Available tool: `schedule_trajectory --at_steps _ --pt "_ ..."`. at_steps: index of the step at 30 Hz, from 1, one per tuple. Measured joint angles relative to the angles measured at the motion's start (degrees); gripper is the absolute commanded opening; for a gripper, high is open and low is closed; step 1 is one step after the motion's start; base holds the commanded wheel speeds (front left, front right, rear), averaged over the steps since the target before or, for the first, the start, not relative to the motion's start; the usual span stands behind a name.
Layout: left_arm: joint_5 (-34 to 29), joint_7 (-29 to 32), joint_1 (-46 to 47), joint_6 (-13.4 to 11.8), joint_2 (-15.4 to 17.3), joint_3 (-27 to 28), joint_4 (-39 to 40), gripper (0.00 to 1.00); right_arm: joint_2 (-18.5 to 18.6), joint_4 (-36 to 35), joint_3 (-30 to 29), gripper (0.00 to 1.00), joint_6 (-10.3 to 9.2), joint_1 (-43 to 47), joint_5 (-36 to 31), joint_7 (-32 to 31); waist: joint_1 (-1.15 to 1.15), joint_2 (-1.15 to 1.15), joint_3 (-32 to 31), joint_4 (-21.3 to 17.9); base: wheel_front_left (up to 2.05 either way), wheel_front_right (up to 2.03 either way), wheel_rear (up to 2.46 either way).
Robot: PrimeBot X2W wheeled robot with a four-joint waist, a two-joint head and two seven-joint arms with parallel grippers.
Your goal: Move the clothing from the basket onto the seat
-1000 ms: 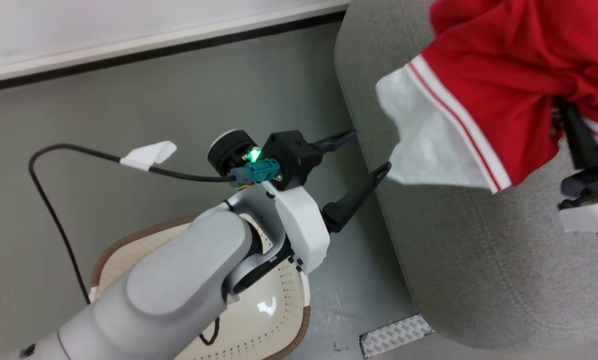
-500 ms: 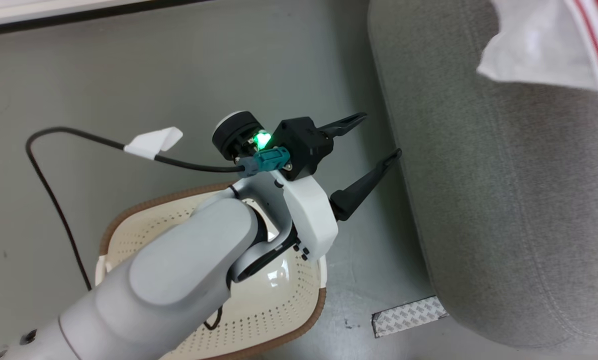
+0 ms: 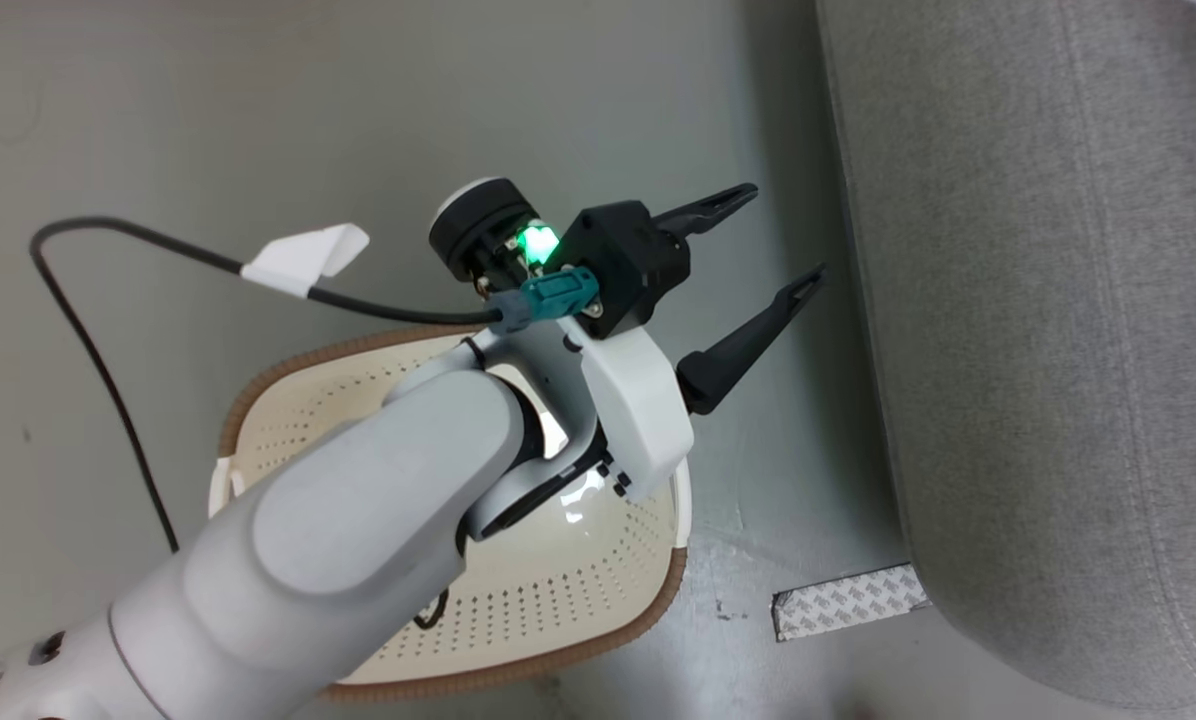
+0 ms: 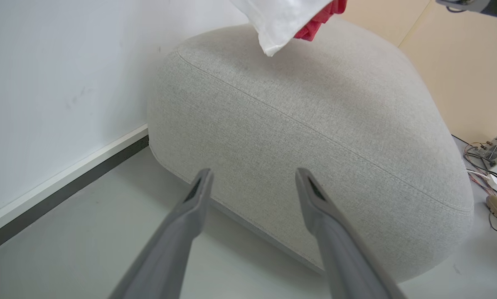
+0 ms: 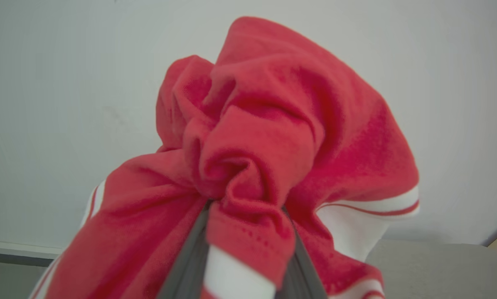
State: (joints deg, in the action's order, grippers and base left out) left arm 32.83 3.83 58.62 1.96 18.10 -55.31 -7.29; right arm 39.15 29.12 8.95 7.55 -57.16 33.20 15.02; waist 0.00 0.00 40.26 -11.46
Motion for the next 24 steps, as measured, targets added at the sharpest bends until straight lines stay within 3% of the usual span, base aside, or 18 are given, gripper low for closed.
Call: schedule_trajectory --at_steps 10,24 --pt "-0.38 0.88 1.75 -0.75 -0.04 -0.02 1.69 1.00 3.76 13.43 3.01 0.00 0.01 -7.51 2.58 -0.13 0.00 0.00 2.22 1.31 0.00 0.00 0.00" --pt "-0.44 1.08 1.12 -2.10 -0.10 -0.45 2.52 1.00 1.05 30.04 7.60 0.00 0.00 -12.33 2.96 -1.35 0.00 0.00 3.86 2.32 0.00 0.00 0.00"
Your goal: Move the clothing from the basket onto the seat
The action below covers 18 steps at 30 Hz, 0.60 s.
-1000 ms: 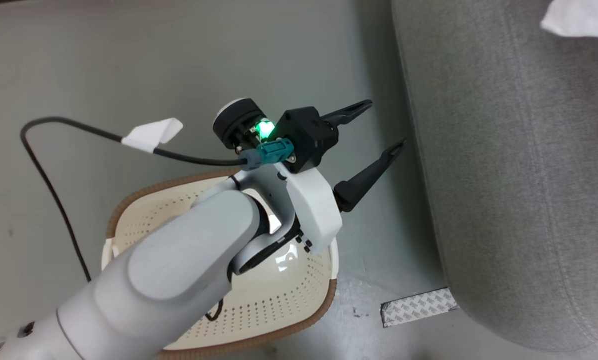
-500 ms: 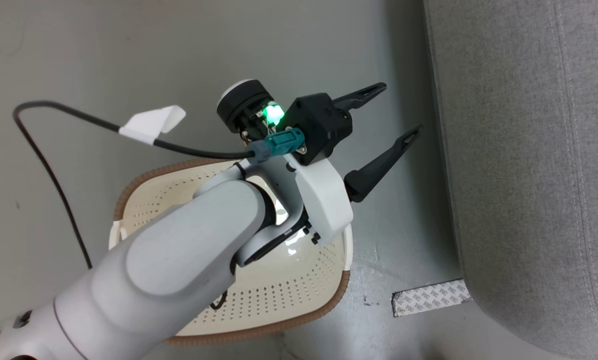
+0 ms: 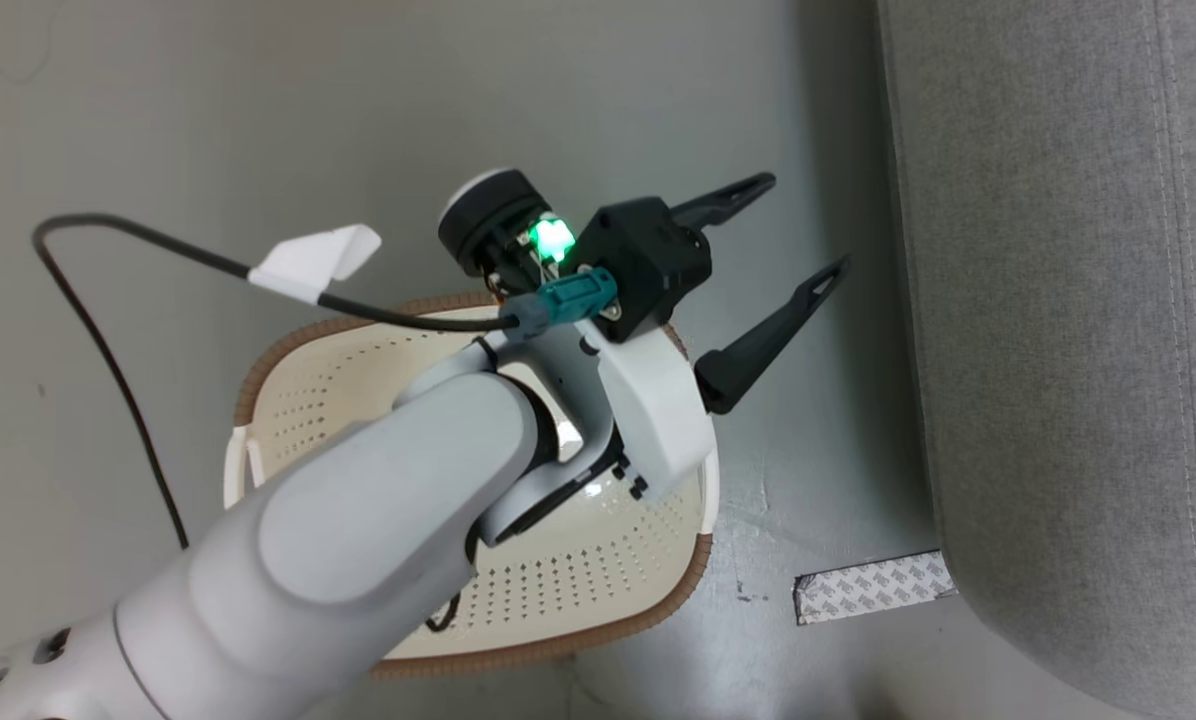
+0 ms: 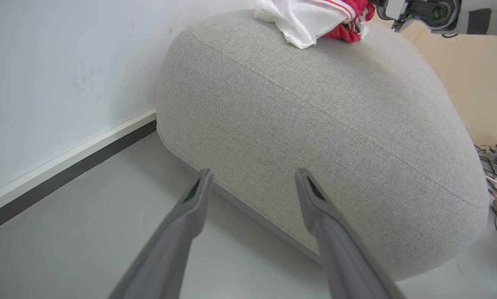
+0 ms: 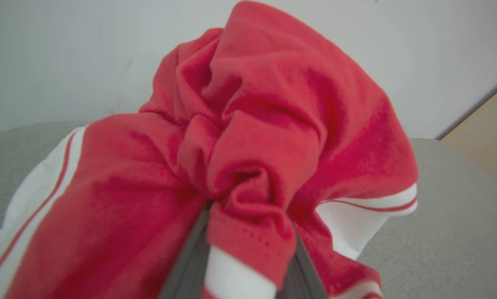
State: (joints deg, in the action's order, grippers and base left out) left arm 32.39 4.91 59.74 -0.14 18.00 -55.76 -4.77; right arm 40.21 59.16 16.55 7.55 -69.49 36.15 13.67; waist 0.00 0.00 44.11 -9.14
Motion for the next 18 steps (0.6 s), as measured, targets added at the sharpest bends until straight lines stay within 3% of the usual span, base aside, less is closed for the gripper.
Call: schedule_trajectory --at_steps 7,9,11,13,14,18 --pt "0.55 -0.04 -0.50 -0.26 0.02 -0.29 -0.05 1.00 -1.40 4.53 1.46 0.03 0.00 -0.58 1.35 -0.01 0.00 0.00 -0.80 0.40 0.00 0.00 0.00" --pt "0.55 -0.29 -0.51 -0.32 0.02 -0.27 -0.08 1.00 -1.46 4.92 1.57 0.19 0.00 -0.61 1.46 0.02 0.00 0.00 -1.01 0.40 0.00 0.00 0.00" --pt "0.91 -1.04 -1.06 -0.51 -0.01 -0.10 -0.22 1.00 -2.02 5.86 2.22 0.41 0.00 -0.56 1.91 0.22 -0.01 0.00 -1.75 0.31 0.00 0.00 0.00" --pt "1.01 -1.48 -1.66 -0.66 -0.10 -0.19 -0.36 1.00 -2.26 6.25 2.60 0.95 0.00 -0.36 2.35 0.46 0.00 0.00 -2.38 0.25 0.00 0.00 0.00" --pt "1.20 -1.76 -1.93 -0.69 -0.11 -0.21 -0.49 1.00 -2.30 6.39 2.82 1.00 0.00 -0.08 2.38 0.52 0.00 0.00 -2.74 0.23 0.00 0.00 0.00" --pt "1.65 -2.58 -2.91 -0.91 -0.09 -0.05 -0.94 1.00 -2.31 6.57 3.36 1.00 0.00 1.42 2.96 1.02 0.00 0.00 -4.31 0.16 0.00 0.00 0.00"
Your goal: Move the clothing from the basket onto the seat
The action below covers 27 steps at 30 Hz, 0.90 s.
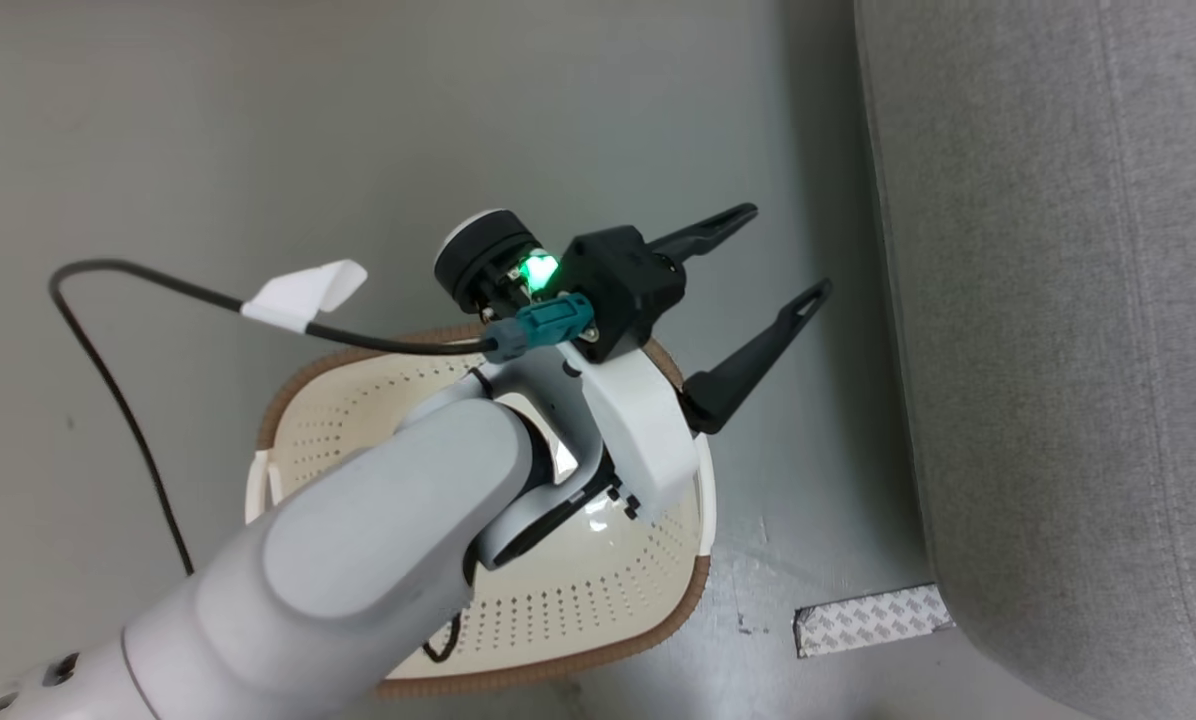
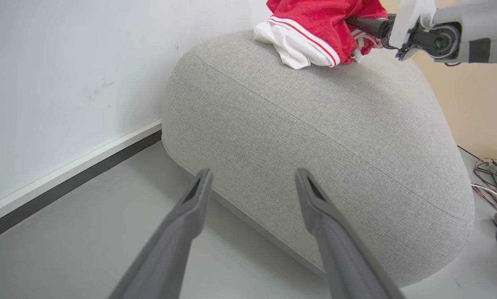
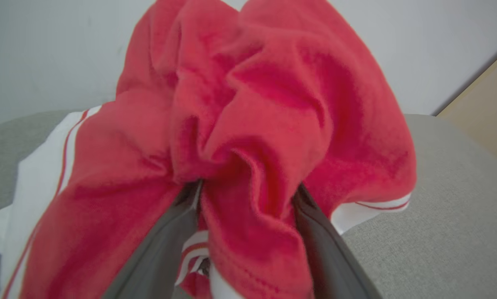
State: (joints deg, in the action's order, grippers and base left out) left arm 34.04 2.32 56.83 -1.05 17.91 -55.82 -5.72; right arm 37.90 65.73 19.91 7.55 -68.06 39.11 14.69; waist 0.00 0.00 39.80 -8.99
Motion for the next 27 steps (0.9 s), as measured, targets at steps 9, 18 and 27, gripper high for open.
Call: schedule_trajectory --at_steps 9,18,27 --pt "1.93 -2.77 -2.75 -0.29 0.65 0.96 -1.53 1.00 1.62 -3.76 1.51 1.00 0.00 5.75 0.21 0.32 0.00 0.00 -4.70 0.21 0.00 0.00 0.00" --pt "3.63 -5.36 -6.33 -1.10 1.44 1.92 -3.57 1.00 2.29 -11.27 -1.18 1.00 0.00 12.70 -2.41 0.34 0.00 0.00 -9.73 0.40 0.00 0.00 0.00" --pt "6.98 -9.37 -11.48 -2.59 2.58 4.33 -5.63 1.00 0.69 -19.67 -6.76 1.00 0.00 22.24 -7.84 0.35 -0.01 0.00 -16.25 1.66 0.00 0.00 0.00"
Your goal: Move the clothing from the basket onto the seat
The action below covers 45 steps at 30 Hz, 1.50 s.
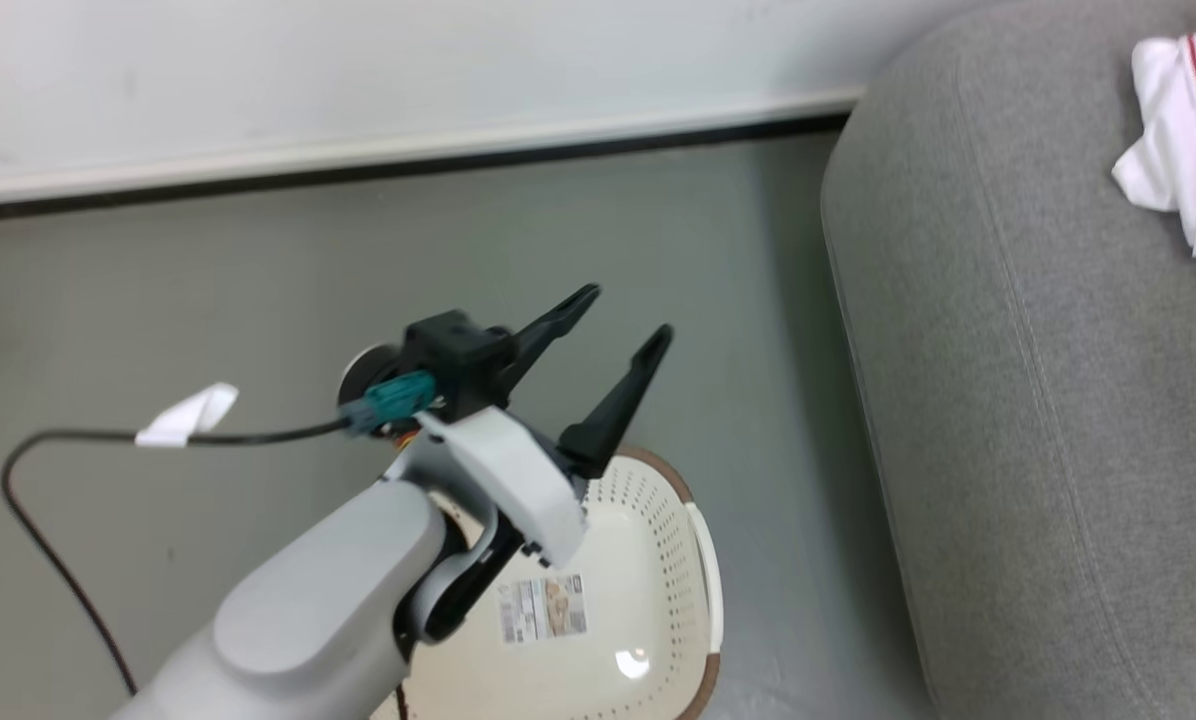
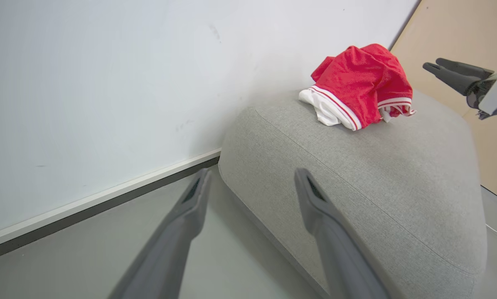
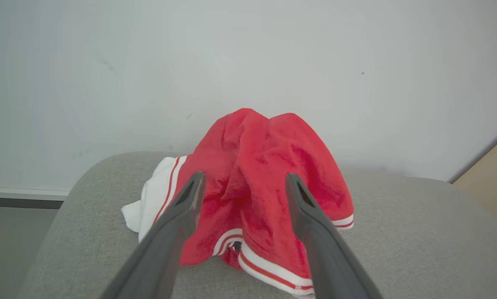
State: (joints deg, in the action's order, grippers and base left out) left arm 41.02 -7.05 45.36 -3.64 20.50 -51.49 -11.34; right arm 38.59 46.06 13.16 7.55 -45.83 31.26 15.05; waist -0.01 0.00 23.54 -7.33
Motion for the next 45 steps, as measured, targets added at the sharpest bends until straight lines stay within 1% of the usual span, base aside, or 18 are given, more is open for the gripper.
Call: schedule_trajectory --at_steps 7,11,13,17,21,24,29,35,39,43,45 --pt "3.13 -3.46 -5.58 -2.70 1.70 3.11 -1.44 1.00 -3.56 -7.47 -5.63 1.00 0.01 8.71 -4.38 0.01 0.00 0.00 -4.75 1.67 0.00 0.00 0.00" --pt "4.11 -5.20 -8.59 -4.09 2.08 4.88 -1.71 1.00 -5.86 -11.94 -9.83 1.00 0.00 13.45 -6.75 0.01 0.00 0.00 -6.71 2.89 0.00 0.00 0.00" --pt "5.06 -6.04 -10.77 -4.76 2.24 5.78 -2.09 1.00 -7.77 -14.41 -12.15 1.00 0.00 17.09 -8.72 0.10 -0.01 0.00 -8.00 3.75 0.00 0.00 0.00" --pt "5.37 -7.13 -13.66 -6.21 2.40 7.22 -3.01 1.00 -10.50 -17.71 -14.21 1.00 0.00 21.47 -11.74 0.10 0.00 0.00 -9.92 4.69 0.00 0.00 0.00" --pt "5.89 -7.67 -17.25 -7.80 2.15 9.54 -3.43 1.00 -14.43 -21.14 -15.97 1.00 0.00 25.96 -14.52 0.10 0.00 0.00 -11.96 5.37 0.00 0.00 0.00" --pt "5.86 -7.75 -19.78 -9.11 2.09 11.37 -3.57 1.00 -17.13 -23.23 -17.04 1.00 0.00 29.13 -15.22 0.10 -0.01 0.00 -13.37 5.77 0.00 0.00 0.00" --pt "3.74 -8.09 -23.07 -11.06 1.31 15.95 -2.78 1.00 -20.73 -25.48 -17.46 1.00 0.00 33.38 -16.84 0.10 0.00 0.00 -15.05 6.33 0.00 0.00 0.00" --pt "0.23 -8.09 -28.58 -11.57 0.09 20.37 -2.43 1.00 -23.65 -27.00 -16.68 1.00 0.00 37.27 -17.79 0.10 0.00 0.00 -17.53 6.50 0.00 0.00 0.00" --pt "-3.16 -8.09 -31.86 -12.14 -0.32 23.43 -1.74 1.00 -24.41 -28.26 -16.42 1.00 0.00 39.01 -18.24 0.10 0.00 0.00 -19.13 6.37 0.00 0.00 0.00" --pt "-5.43 -8.09 -35.92 -11.52 -1.45 25.71 -1.58 1.00 -25.65 -29.66 -16.22 1.00 0.00 41.47 -18.92 0.10 0.00 0.00 -20.81 6.15 0.00 0.00 0.00" --pt "-6.14 -8.09 -37.38 -10.82 -1.97 26.72 -1.58 1.00 -26.20 -30.11 -16.12 1.00 0.00 42.78 -19.16 0.10 0.00 0.00 -21.54 6.16 0.00 0.00 0.00"
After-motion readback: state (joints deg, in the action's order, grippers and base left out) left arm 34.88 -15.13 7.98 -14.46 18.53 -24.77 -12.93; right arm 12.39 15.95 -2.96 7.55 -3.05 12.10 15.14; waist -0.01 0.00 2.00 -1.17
